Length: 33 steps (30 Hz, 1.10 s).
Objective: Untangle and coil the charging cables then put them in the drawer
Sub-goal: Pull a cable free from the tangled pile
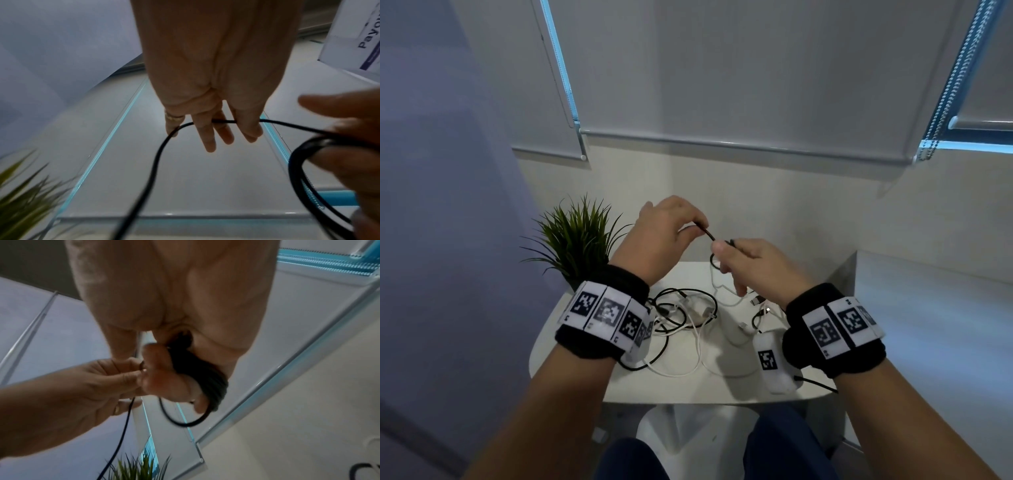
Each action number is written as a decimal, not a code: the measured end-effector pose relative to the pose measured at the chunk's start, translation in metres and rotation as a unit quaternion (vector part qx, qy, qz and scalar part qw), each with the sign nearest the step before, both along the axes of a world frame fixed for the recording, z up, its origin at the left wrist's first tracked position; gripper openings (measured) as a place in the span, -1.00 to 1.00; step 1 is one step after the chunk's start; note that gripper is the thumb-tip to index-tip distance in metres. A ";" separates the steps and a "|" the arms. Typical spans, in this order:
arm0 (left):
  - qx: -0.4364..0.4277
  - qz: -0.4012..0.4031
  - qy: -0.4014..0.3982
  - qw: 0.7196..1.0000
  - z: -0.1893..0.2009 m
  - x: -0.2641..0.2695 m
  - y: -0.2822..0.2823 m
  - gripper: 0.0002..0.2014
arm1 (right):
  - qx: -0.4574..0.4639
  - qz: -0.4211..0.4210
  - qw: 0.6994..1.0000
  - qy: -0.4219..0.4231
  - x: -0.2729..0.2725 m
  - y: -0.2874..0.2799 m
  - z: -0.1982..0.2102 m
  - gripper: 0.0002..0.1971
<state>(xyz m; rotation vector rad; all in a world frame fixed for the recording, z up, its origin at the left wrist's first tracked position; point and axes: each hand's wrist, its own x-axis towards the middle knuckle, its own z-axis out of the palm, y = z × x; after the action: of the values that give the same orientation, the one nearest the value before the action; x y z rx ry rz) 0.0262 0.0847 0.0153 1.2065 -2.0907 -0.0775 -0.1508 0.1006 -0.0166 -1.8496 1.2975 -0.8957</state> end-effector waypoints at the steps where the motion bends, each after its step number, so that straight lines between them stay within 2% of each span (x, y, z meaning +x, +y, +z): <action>1: 0.014 -0.004 0.013 1.000 -0.003 0.000 -0.002 -0.87 | 0.006 0.011 1.000 -0.018 0.000 0.001 0.000 -0.60; 5: 0.074 0.005 0.010 0.997 -0.016 -0.007 -0.002 -0.78 | 0.010 0.033 0.986 -0.161 0.003 0.003 0.006 -0.60; 9: 0.133 0.044 -0.041 0.989 -0.030 -0.015 0.010 -0.74 | -0.003 0.039 0.945 -0.324 0.000 0.002 0.016 -0.61; 12: 0.206 0.007 -0.023 0.978 -0.043 -0.017 0.014 -0.79 | 0.008 0.029 0.906 -0.423 -0.004 0.003 0.021 -0.63; 15: 0.235 -0.016 -0.045 0.971 -0.049 -0.019 0.018 -0.81 | 0.000 0.044 0.884 -0.466 -0.004 -0.002 0.020 -0.68; 16: 0.237 -0.022 -0.055 0.970 -0.049 -0.020 0.020 -0.81 | -0.013 0.038 0.888 -0.457 -0.004 -0.004 0.018 -0.71; 17: 0.238 -0.025 -0.067 0.969 -0.048 -0.021 0.022 -0.81 | -0.037 0.019 0.905 -0.423 -0.003 -0.006 0.015 -0.75; 19: 0.242 -0.033 -0.075 0.967 -0.042 -0.020 0.027 -0.82 | -0.097 -0.044 0.950 -0.293 -0.003 -0.008 0.010 -0.82; 21: 0.233 -0.042 -0.074 0.969 -0.033 -0.020 0.033 -0.83 | -0.149 -0.083 0.974 -0.149 -0.004 -0.008 0.005 -0.81; 26: 0.088 0.015 -0.155 0.984 -0.016 -0.016 0.035 -0.79 | -0.159 -0.091 0.979 0.093 -0.002 -0.006 -0.003 -0.65; 28: 0.066 0.016 -0.124 0.990 -0.012 -0.009 0.028 -0.81 | -0.124 -0.075 0.984 0.108 -0.001 -0.005 -0.003 -0.69; 31: 0.074 0.021 -0.055 0.996 -0.009 0.001 0.019 -0.88 | -0.049 -0.022 0.999 0.006 -0.002 0.002 -0.001 -0.67; 33: 0.097 -0.002 0.017 0.995 -0.009 0.003 0.017 -0.91 | -0.029 0.025 0.997 -0.064 -0.002 0.007 0.000 -0.78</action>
<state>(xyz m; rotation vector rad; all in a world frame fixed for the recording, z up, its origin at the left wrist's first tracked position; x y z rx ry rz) 0.0297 0.1013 0.0063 1.3055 -2.0927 -0.3078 -0.1530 0.1071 -0.0162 -1.8297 1.1540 -1.0179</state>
